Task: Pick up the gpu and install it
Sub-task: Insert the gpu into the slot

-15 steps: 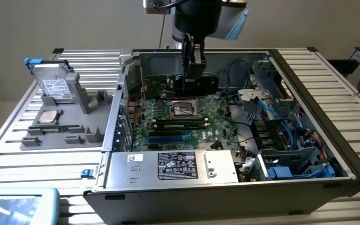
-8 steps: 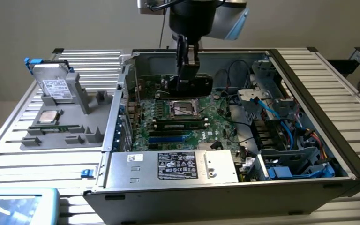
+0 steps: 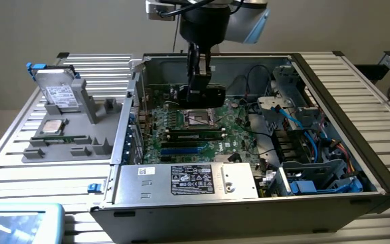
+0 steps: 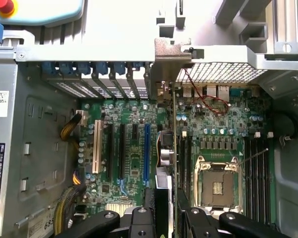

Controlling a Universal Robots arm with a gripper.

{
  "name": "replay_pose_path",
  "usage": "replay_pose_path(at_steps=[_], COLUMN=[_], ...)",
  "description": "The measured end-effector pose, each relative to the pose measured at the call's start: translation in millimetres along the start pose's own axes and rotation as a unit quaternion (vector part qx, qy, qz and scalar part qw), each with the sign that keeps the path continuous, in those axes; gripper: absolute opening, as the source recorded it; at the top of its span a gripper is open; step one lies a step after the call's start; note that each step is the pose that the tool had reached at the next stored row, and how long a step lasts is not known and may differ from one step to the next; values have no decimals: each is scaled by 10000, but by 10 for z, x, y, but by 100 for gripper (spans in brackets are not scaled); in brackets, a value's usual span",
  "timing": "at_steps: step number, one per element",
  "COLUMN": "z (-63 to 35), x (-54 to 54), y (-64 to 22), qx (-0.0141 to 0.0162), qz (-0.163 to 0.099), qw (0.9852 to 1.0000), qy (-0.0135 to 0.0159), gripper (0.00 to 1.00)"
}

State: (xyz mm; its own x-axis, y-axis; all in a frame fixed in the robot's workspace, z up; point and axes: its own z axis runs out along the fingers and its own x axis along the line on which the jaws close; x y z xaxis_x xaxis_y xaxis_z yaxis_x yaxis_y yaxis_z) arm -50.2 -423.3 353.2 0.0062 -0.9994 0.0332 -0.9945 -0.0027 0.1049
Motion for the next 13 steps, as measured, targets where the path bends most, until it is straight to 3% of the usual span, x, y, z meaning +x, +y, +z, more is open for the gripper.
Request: replay_pose_path(at_steps=[2,8,10,13], z=[24,66,97,153], x=[3,3,2,13], y=[14,56,80,85], qx=[13,162,180,182], qz=[1,6,7,6], qw=[10000,9999,9998,9998], qy=[3,6,9,9], gripper=[28,28,28,28])
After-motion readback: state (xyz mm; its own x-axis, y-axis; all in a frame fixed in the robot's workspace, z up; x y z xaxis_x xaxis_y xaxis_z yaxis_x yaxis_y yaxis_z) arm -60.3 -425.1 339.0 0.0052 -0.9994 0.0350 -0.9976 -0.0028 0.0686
